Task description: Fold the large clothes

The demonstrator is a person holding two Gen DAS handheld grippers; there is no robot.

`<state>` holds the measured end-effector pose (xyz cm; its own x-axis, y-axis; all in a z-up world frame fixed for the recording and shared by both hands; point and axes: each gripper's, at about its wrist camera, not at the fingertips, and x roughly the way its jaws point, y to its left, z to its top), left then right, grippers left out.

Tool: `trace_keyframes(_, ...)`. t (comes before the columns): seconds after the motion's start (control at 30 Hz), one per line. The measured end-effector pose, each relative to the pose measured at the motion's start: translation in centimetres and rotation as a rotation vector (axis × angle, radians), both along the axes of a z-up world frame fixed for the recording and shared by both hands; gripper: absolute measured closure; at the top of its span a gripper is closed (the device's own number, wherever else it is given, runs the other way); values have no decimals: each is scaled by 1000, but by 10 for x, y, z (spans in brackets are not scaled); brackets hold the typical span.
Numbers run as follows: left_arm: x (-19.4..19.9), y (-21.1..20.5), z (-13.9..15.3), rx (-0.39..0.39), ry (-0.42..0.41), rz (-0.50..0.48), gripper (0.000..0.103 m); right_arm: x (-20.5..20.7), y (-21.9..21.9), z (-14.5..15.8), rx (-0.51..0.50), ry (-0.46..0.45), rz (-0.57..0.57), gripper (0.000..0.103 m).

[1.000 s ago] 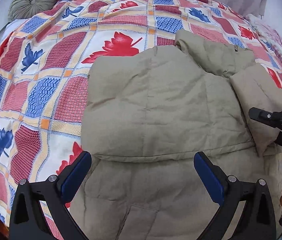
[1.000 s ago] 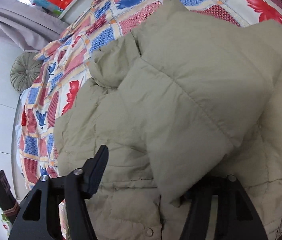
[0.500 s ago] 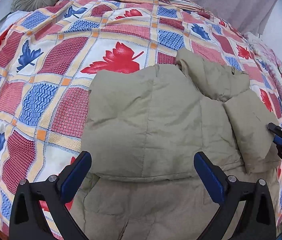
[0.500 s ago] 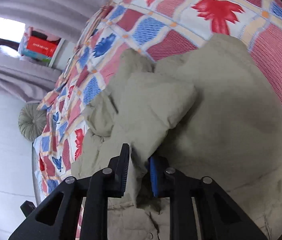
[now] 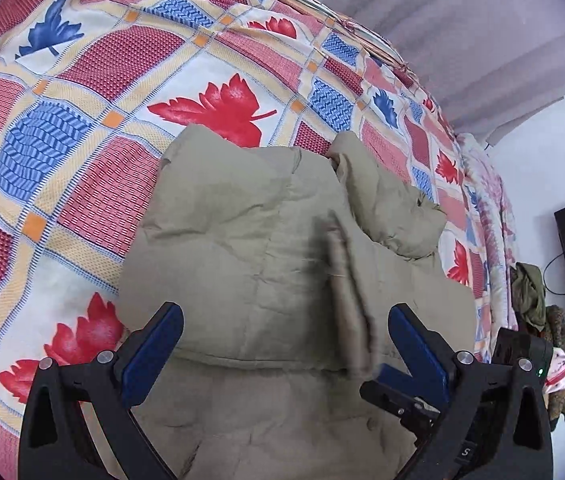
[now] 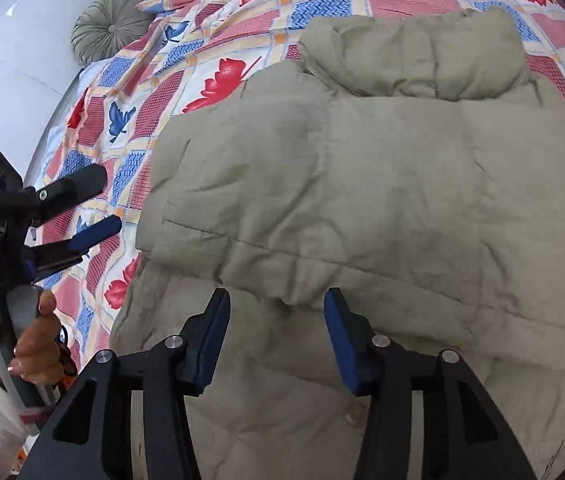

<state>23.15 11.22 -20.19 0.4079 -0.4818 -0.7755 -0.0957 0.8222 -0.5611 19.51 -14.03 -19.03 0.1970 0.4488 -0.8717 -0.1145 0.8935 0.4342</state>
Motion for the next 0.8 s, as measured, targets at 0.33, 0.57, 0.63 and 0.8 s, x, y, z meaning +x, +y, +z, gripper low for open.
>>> trace_keyframes(0.33, 25, -63, -35, 20, 52, -157, 20, -59, -165, -2, -151, 52, -330, 71)
trace_keyframes(0.57, 37, -106, -29, 151, -10, -229, 88, -37, -216, 12, -343, -73, -414, 83)
trace_keyframes(0.63, 44, -107, -25, 181, -35, -218, 88, -27, -226, 15, -366, -95, -451, 83)
trace_keyframes(0.8, 56, -106, -53, 245, 30, -201, 88, -15, -252, -25, -288, 23, -537, 87)
